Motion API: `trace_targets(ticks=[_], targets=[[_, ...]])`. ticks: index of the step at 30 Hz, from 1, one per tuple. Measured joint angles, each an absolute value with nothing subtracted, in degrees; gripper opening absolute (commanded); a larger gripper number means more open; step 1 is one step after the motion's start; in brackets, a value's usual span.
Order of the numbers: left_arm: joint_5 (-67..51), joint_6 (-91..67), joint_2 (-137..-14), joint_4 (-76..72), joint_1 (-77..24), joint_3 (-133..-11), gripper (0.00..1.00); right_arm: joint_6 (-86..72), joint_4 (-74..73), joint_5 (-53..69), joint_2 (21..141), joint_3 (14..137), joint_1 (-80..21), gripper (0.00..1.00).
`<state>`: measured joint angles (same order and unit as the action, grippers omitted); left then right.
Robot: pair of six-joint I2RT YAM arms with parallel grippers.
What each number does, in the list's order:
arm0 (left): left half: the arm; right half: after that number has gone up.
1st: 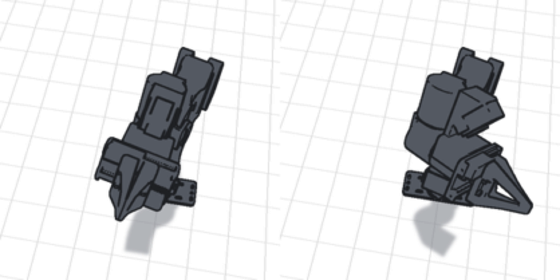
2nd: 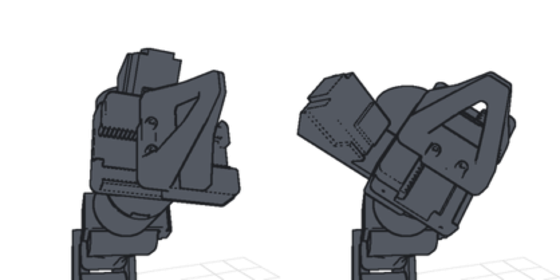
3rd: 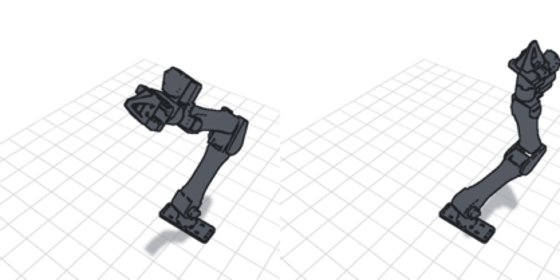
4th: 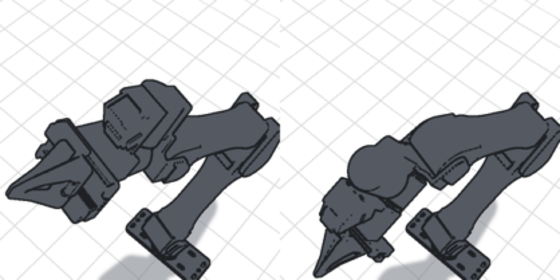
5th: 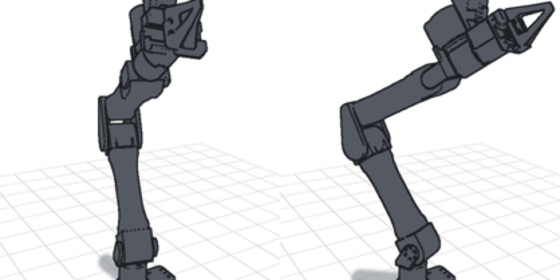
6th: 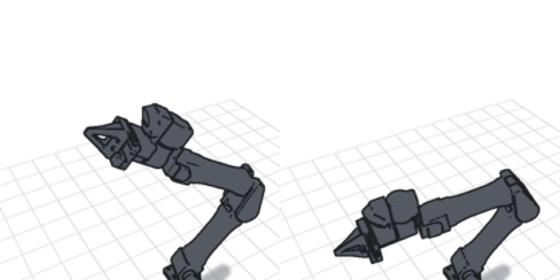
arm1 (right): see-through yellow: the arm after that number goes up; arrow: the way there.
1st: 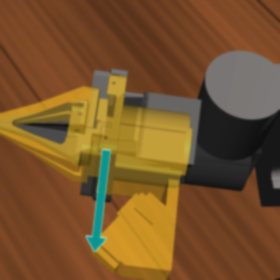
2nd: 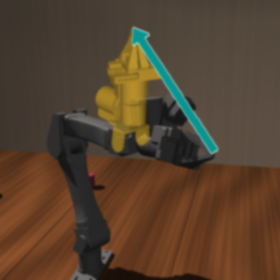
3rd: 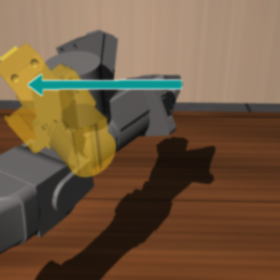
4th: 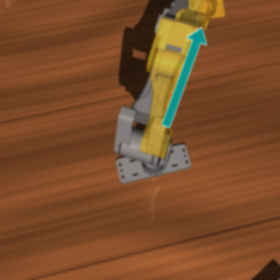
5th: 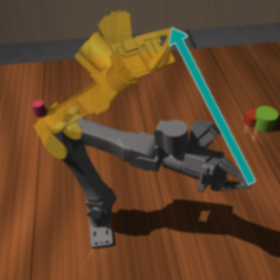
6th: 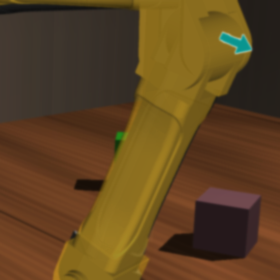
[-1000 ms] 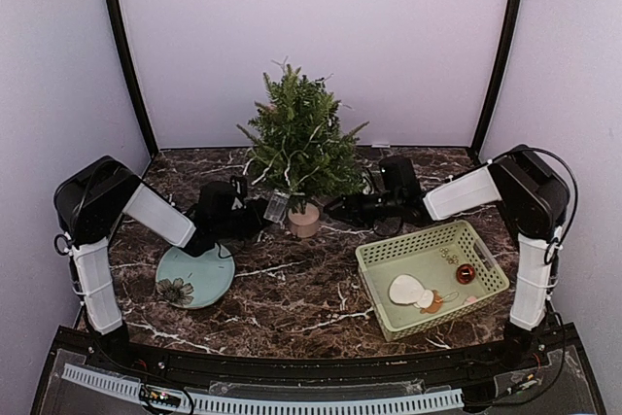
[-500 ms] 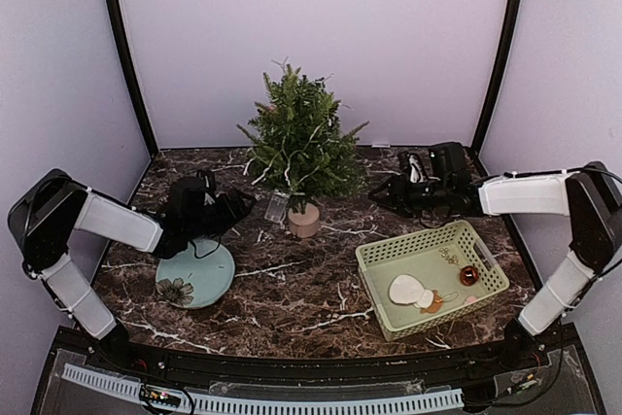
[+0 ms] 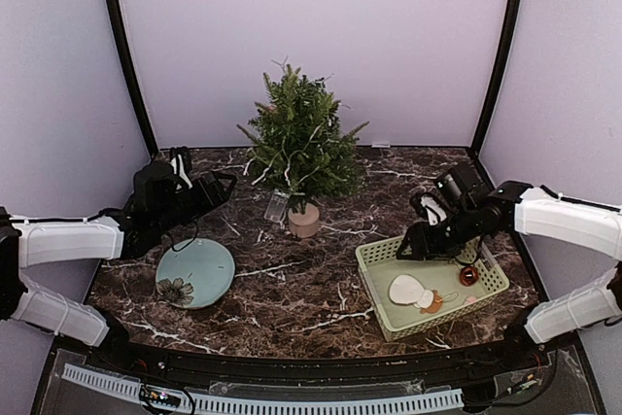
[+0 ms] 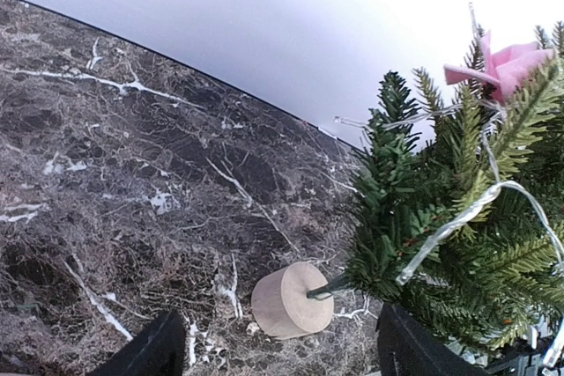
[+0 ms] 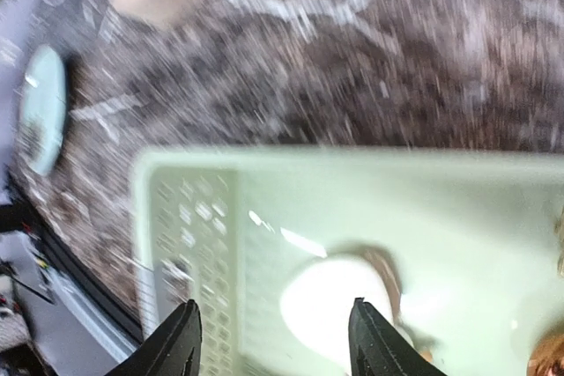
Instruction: Decorate the small christmas tree
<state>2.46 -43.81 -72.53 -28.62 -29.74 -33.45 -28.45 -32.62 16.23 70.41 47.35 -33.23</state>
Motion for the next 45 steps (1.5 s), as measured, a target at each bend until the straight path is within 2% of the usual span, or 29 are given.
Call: trace_targets(ticks=[12,15,19,23,31,36,41,45], targets=[[4.8,-35.1,-68.5,-22.4,-33.8,-35.7,0.78,-25.7,-38.5,3.6,80.8,45.6,-37.6,0.53],[5.7,-33.8,-67.7,-22.0,-34.7,-36.3,0.78,-24.5,-38.0,3.8,83.7,45.6,-37.7,0.43],[6.6,-32.7,-66.3,-21.5,-34.9,-36.5,0.78,-22.3,-35.3,5.6,85.2,45.7,-37.8,0.16],[6.9,-31.6,-65.4,-20.6,-34.9,-36.8,0.78,-20.1,-36.2,7.9,85.3,47.0,-37.8,0.00],[5.3,-26.0,-60.0,-18.9,-35.7,-37.9,0.72,-15.2,-39.9,9.1,81.0,55.3,-38.0,0.00],[-1.5,-18.3,-57.6,-16.2,-38.7,-40.5,0.71,-12.1,-41.9,9.4,76.5,60.6,-39.7,0.00],[-11.0,-13.4,-57.0,-13.2,-42.2,-42.5,0.71,-8.7,-43.6,10.2,74.2,65.4,-46.3,0.00],[-16.4,-10.4,-58.6,-10.3,-48.9,-45.6,0.72,-6.2,-44.7,9.1,74.6,71.5,-54.3,0.00]])
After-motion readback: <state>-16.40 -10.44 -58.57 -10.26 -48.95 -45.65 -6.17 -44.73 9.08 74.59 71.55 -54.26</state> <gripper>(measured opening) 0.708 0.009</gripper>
